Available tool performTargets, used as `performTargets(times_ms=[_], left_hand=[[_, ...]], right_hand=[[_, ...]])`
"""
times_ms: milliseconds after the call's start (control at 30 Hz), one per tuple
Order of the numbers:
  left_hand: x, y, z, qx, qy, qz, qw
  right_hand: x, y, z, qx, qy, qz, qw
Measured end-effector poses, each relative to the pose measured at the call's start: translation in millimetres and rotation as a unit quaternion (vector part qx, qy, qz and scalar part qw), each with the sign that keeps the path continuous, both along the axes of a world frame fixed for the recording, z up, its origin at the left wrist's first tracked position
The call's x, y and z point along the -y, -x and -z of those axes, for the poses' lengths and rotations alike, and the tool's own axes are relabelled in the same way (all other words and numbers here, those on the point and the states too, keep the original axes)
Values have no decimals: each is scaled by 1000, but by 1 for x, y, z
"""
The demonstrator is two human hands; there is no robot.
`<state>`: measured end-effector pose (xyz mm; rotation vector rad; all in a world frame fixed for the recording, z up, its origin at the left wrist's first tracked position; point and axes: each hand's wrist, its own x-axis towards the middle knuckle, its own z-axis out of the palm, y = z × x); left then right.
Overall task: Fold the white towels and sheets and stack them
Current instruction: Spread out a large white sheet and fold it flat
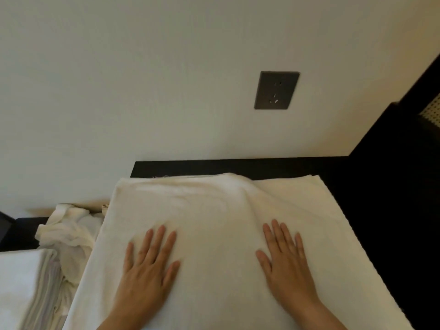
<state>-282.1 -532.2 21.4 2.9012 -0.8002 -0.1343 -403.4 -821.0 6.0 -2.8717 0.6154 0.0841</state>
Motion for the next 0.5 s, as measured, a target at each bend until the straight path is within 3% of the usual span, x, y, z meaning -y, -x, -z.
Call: performTargets(times_ms=[100, 200, 267, 300, 367, 500], left_hand=[[3, 5, -13, -9, 71, -2, 997], [21, 0, -26, -37, 135, 20, 990], [40, -12, -32, -45, 93, 34, 994], [54, -22, -29, 8, 66, 43, 997], [80, -43, -33, -2, 25, 47, 999], [146, -78, -53, -22, 73, 93, 993]], right_hand=[[5, -1, -6, 6, -56, -8, 998], [35, -15, -30, 125, -183, 106, 969], [71, -27, -46, 198, -171, 194, 945], [90, -33, -54, 210, -143, 230, 939], [126, -48, -66, 196, -116, 286, 931], [171, -82, -75, 124, -154, 321, 926]])
